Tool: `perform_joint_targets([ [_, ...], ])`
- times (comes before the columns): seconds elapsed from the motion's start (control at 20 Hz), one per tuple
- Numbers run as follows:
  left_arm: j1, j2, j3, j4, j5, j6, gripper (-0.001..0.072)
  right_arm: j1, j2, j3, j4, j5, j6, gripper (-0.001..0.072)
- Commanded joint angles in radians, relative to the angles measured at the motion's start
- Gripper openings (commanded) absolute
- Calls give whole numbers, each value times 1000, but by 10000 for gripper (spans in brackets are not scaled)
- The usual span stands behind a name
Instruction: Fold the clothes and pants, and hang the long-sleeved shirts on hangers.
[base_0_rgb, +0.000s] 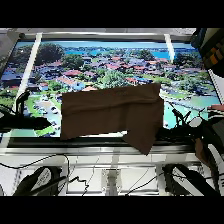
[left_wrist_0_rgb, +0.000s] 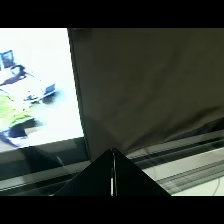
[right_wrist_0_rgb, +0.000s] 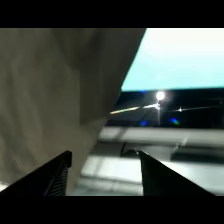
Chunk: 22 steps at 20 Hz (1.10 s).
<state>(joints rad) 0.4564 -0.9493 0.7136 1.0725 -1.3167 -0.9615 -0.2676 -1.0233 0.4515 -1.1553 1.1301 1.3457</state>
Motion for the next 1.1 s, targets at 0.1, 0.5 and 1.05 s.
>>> perform_joint_targets([
  [0.1,1,1,0,0,3,0,11,-1,-96,-1,80,-106,-111,300],
  [0.5,1,1,-1,1,2,-47,477,-1,-85,27,125,-45,-155,19],
  [1.05,2,0,-238,2,89,10,475,0,69,34,237,-50,-155,18],
])
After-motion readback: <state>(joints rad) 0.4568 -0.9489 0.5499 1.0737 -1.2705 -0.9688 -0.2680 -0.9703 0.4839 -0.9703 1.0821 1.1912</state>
